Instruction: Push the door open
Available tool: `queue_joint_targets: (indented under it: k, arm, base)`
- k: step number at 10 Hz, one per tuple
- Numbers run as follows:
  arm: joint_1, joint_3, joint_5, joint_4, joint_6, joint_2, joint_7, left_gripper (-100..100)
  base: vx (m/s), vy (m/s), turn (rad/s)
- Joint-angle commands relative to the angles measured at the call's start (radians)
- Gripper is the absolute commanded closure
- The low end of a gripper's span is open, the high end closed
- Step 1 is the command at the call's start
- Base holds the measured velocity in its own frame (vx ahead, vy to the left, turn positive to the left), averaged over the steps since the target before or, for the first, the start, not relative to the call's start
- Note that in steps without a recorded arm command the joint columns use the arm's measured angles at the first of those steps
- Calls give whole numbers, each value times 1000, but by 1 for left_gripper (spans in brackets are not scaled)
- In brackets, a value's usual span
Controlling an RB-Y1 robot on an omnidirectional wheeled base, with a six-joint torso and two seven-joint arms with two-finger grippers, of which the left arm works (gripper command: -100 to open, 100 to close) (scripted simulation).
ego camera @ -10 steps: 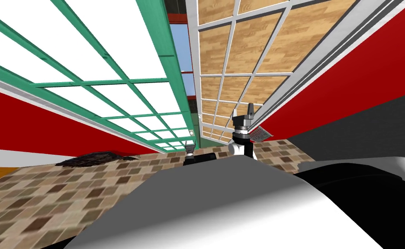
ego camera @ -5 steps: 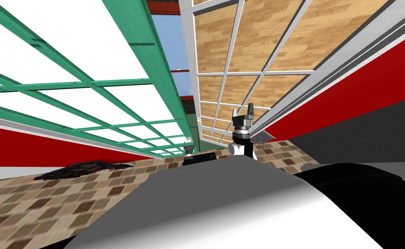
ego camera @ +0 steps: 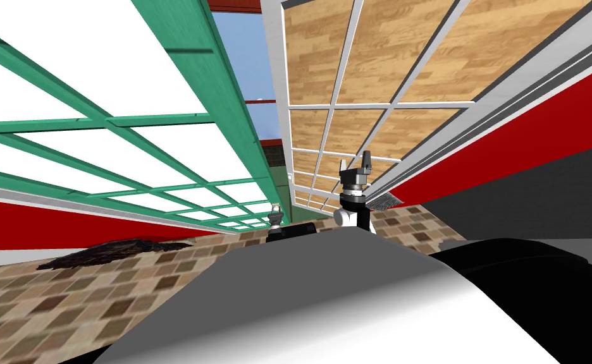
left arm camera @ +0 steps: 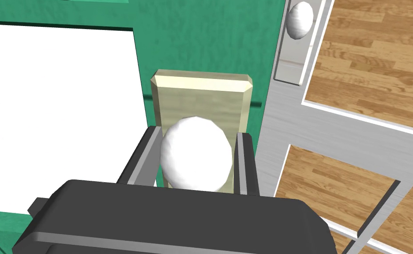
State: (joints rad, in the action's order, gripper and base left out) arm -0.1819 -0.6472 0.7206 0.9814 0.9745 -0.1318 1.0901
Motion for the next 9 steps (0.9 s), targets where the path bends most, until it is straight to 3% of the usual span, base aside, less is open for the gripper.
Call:
queue_joint_targets:
  k: [1, 3, 4, 9]
  arm:
    - [-3, -3, -1, 1, 2, 1, 0, 100]
    - [-3, -3, -1, 1, 2, 1, 0, 100]
    - [6, 34, 5, -14, 5, 1, -3, 100]
    - [19, 102, 16, -42, 16, 3, -10, 100]
  base:
    - [0, 0, 0]
    - [0, 0, 0]
    - [9, 23, -163]
    - [-3, 26, -99]
